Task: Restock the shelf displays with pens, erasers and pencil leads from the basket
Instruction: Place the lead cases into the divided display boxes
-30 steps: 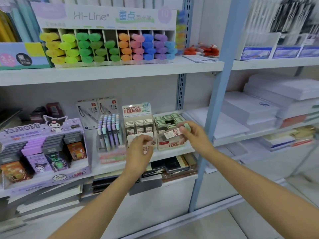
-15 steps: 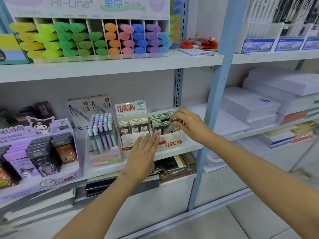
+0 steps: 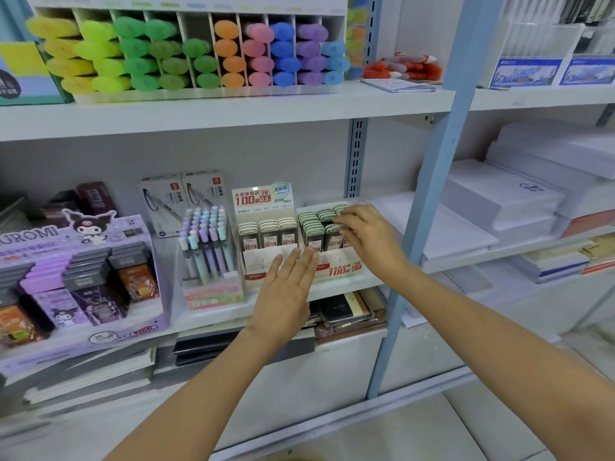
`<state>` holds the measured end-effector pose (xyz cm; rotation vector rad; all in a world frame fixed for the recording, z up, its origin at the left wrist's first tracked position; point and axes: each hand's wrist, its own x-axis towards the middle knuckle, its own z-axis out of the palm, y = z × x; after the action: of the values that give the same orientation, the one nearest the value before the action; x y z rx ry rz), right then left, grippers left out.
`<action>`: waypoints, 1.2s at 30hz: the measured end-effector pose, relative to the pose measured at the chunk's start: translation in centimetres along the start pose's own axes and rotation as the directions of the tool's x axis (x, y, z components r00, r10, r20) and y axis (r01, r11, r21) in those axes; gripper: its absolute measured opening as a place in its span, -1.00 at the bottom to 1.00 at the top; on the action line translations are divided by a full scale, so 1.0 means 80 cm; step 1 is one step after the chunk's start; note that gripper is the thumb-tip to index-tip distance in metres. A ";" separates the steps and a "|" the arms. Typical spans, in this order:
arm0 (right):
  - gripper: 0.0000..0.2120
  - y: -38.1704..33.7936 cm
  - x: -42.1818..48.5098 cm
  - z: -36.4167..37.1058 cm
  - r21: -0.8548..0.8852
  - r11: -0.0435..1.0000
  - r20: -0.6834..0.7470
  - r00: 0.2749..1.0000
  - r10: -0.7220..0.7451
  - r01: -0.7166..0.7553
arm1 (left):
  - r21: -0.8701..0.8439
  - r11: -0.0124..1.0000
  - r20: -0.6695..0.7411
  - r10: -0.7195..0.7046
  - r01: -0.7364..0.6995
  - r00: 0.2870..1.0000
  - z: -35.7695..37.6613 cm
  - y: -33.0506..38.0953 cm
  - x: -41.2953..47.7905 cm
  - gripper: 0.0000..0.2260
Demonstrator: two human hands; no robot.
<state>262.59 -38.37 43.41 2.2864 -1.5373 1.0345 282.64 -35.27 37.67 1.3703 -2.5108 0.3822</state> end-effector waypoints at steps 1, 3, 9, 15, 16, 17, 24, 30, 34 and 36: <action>-0.74 0.001 -0.003 0.004 -0.021 1.000 -0.006 1.000 -0.022 0.022 | 0.011 1.000 0.006 -0.001 0.001 1.000 0.000 0.000 0.000 -0.26; -0.64 0.002 -0.011 0.015 -0.086 0.995 0.062 0.997 -0.046 0.051 | 0.025 1.000 0.012 -0.001 0.001 1.000 0.000 0.000 0.000 -0.26; -0.45 0.003 -0.019 0.028 -0.137 0.990 0.212 0.977 0.017 0.012 | 0.029 1.000 0.035 0.011 -0.012 0.999 -0.002 0.000 0.000 -0.25; -0.61 -0.044 -0.056 0.027 0.032 0.995 0.031 0.995 -0.097 0.096 | -0.059 0.998 -0.082 0.030 -0.035 0.996 -0.010 -0.002 -0.038 -0.39; -0.64 -0.057 -0.067 0.035 0.076 0.990 0.026 0.992 -0.124 0.121 | -0.096 0.995 -0.121 0.013 -0.025 0.993 -0.007 -0.005 -0.053 -0.45; -0.67 -0.071 -0.079 0.045 0.121 0.983 0.039 0.988 -0.147 0.141 | -0.127 0.992 -0.158 -0.010 -0.010 0.987 0.001 -0.008 -0.070 -0.50; -0.77 -0.140 -0.205 0.198 0.321 0.947 0.516 0.836 -0.186 0.013 | -0.256 0.926 0.035 -0.278 0.278 0.960 0.133 -0.038 -0.250 -0.64; -0.77 -0.145 -0.369 0.349 0.168 0.956 0.897 0.440 -0.048 -0.239 | -0.163 0.822 0.559 -0.379 0.546 0.738 0.270 -0.036 -0.433 -0.57; -0.93 -0.141 -0.473 0.415 0.008 0.937 0.973 0.217 0.073 -0.350 | -0.050 0.759 0.763 -0.391 0.649 0.515 0.336 -0.011 -0.525 -0.49; -0.85 -0.140 -0.508 0.442 -0.029 0.919 0.985 0.145 0.093 -0.393 | -0.070 0.742 0.826 -0.331 0.666 0.456 0.358 -0.003 -0.552 -0.41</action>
<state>279.08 -21.84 -6.40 3.1535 -2.3259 -0.6527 303.24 -10.91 -4.20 2.3369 -2.2488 -1.0281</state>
